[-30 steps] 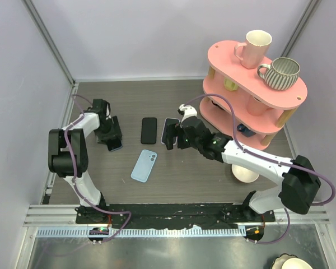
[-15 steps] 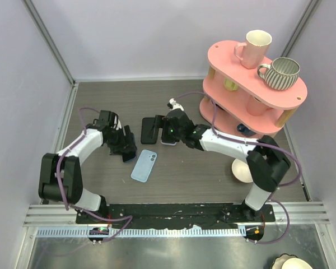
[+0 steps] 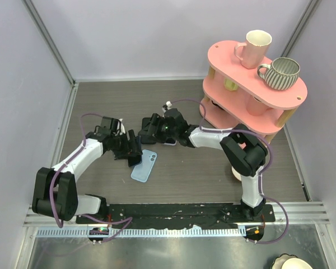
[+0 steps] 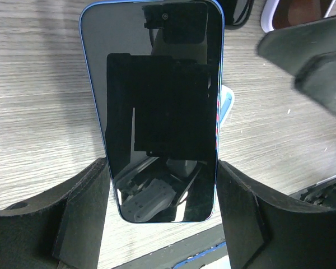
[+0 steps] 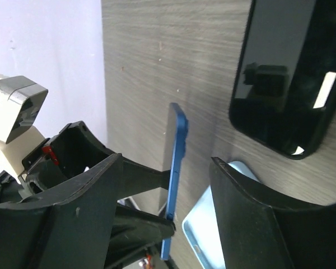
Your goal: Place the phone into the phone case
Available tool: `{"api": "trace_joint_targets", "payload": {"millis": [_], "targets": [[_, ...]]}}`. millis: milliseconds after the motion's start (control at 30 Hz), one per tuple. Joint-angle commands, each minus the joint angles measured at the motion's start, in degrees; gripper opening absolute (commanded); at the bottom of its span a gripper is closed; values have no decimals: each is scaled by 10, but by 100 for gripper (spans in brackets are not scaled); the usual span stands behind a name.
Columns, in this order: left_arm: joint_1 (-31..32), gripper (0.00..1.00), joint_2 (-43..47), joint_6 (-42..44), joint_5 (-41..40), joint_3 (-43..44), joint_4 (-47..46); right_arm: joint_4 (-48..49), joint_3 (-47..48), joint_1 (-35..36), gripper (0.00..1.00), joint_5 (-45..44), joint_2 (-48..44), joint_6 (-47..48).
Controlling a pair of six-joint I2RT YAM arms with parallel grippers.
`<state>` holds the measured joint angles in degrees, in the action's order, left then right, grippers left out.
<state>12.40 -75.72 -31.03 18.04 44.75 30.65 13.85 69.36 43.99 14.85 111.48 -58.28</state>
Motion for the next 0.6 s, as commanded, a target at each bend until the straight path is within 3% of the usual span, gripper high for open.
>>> {"api": "trace_joint_targets", "payload": {"millis": [0, 233, 367, 567], "targets": [[10, 7, 16, 0, 26, 8, -30, 119, -6, 10, 67, 57, 13, -61], [17, 7, 32, 3, 26, 7, -29, 90, -31, 16, 64, 38, 20, -67], [20, 7, 37, 5, 21, 6, -30, 123, -36, 27, 52, 62, 34, -75], [26, 7, 30, 4, 32, 10, -40, 119, -39, 38, 48, 62, 37, -75]]}}
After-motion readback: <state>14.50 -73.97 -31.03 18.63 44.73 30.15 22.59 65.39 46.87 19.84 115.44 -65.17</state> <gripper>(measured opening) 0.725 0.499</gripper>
